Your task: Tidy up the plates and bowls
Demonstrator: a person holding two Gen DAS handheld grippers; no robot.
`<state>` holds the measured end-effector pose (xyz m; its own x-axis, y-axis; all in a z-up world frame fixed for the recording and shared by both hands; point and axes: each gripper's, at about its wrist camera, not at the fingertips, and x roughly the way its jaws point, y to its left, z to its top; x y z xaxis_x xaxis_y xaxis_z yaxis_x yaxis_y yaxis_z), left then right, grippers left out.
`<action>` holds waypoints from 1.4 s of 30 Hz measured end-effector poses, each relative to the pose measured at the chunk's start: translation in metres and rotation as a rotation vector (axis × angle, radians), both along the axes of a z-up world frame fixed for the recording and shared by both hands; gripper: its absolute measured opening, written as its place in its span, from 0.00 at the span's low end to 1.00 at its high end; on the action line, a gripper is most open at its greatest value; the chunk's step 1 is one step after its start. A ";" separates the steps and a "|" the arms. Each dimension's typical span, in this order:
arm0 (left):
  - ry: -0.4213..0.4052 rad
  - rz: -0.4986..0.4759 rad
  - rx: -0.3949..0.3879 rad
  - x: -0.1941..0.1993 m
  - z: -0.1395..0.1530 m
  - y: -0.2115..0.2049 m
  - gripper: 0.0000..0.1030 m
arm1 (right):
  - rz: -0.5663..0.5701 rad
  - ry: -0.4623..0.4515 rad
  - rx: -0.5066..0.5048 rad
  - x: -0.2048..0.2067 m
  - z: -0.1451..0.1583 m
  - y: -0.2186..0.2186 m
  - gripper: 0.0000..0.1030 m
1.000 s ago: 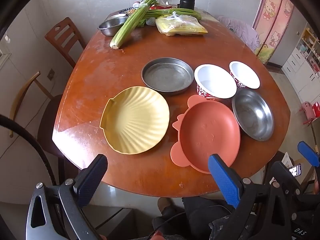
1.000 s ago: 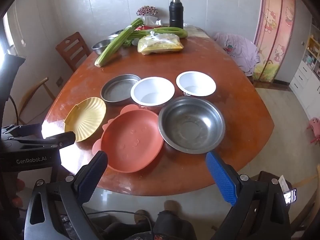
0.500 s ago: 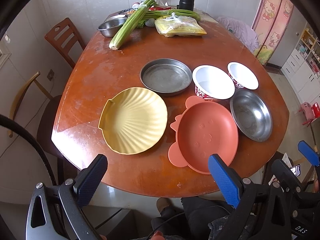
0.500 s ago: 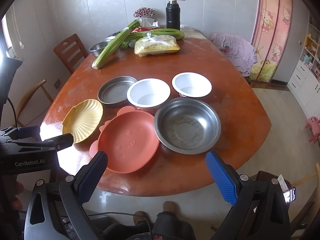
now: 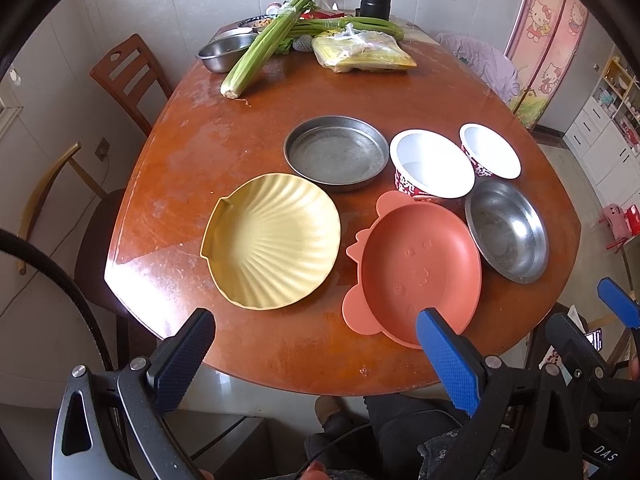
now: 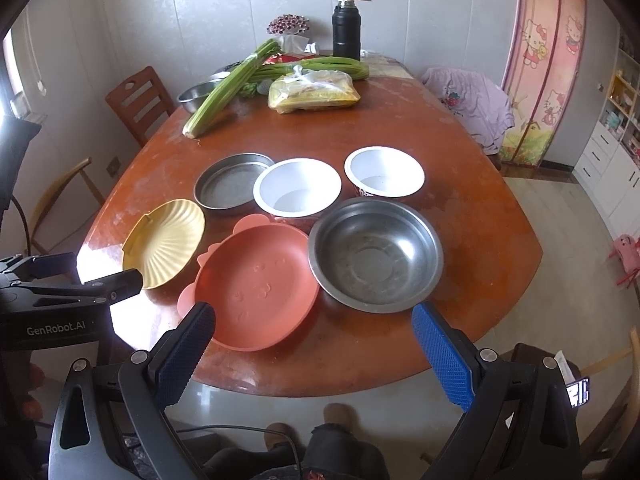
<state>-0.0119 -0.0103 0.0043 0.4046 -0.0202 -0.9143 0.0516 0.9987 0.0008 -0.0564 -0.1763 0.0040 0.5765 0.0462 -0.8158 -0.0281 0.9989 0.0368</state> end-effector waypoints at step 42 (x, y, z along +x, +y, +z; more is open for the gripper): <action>0.078 0.351 -0.094 0.030 -0.054 0.125 0.98 | 0.415 0.082 0.000 0.106 -0.032 0.111 0.96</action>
<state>0.0177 0.1151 -0.0498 0.3309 0.0221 -0.9434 -0.2980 0.9510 -0.0823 0.0499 -0.0653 -0.0276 0.4425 0.2610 -0.8580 -0.4254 0.9033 0.0554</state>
